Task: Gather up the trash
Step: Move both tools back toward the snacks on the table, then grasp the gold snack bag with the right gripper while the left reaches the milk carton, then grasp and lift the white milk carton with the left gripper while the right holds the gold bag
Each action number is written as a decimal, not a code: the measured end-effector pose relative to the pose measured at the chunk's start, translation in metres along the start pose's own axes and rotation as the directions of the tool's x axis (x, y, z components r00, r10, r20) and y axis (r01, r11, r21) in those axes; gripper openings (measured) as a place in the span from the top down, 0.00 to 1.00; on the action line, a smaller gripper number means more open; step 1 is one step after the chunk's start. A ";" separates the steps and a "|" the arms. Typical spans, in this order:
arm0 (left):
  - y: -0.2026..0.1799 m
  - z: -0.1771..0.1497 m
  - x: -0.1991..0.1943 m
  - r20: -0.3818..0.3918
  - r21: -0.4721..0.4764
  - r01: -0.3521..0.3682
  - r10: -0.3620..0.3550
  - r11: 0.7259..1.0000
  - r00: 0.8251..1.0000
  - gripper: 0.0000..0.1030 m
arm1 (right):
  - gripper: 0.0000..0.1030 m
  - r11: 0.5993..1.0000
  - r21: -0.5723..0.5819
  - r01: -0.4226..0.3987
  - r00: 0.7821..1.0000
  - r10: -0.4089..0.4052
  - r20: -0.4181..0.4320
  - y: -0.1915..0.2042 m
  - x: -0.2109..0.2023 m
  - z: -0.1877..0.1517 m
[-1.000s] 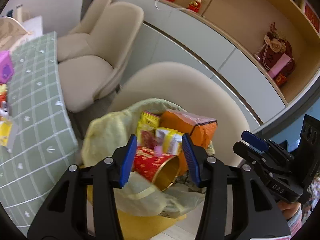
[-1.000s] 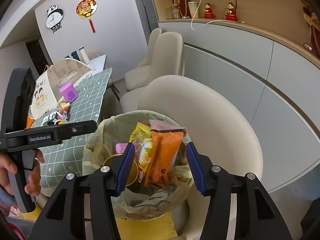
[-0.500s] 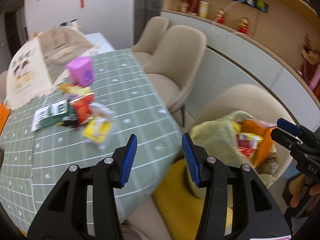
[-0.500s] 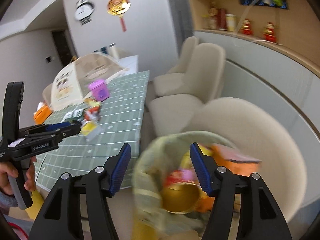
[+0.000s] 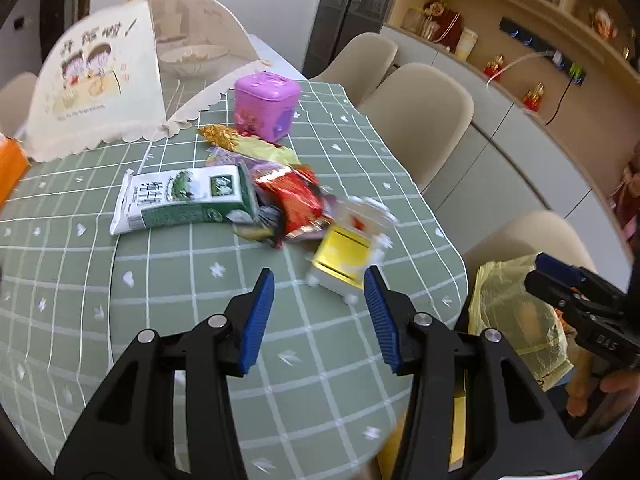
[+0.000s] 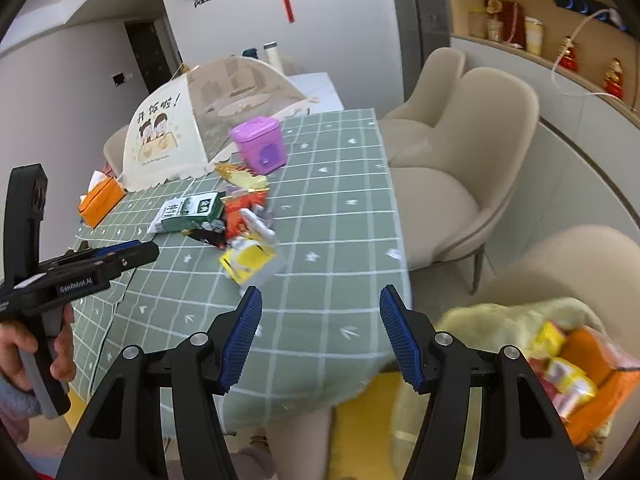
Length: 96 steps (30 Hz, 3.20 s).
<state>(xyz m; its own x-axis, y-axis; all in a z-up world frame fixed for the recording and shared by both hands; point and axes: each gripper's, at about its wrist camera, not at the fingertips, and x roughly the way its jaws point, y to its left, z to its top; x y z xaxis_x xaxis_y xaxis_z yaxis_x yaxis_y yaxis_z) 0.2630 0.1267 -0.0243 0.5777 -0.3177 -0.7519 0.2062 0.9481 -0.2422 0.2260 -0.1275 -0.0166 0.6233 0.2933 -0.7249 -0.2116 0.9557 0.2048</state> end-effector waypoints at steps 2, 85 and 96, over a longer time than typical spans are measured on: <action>0.033 0.010 0.007 -0.002 0.008 0.039 -0.039 0.999 0.999 0.57 | 0.44 1.000 -0.005 0.007 1.000 -0.007 -0.006 0.012 0.011 0.008; 0.116 0.027 0.027 -0.192 0.112 0.089 -0.066 0.990 0.979 0.57 | 0.76 0.991 0.118 -0.058 0.957 0.089 -0.276 0.143 0.119 -0.023; 0.163 0.034 0.005 -0.162 0.031 0.091 -0.085 0.995 0.983 0.57 | 0.58 0.996 -0.077 -0.056 0.974 0.037 -0.225 0.177 0.130 -0.015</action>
<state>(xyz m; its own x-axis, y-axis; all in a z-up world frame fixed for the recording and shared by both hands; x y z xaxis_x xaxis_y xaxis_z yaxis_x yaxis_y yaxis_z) 0.3263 0.2792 -0.0468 0.4224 -0.3904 -0.8180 0.2824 0.9142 -0.2905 0.2580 0.0795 -0.0839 0.4294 0.3152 -0.8463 -0.3030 0.9331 0.1938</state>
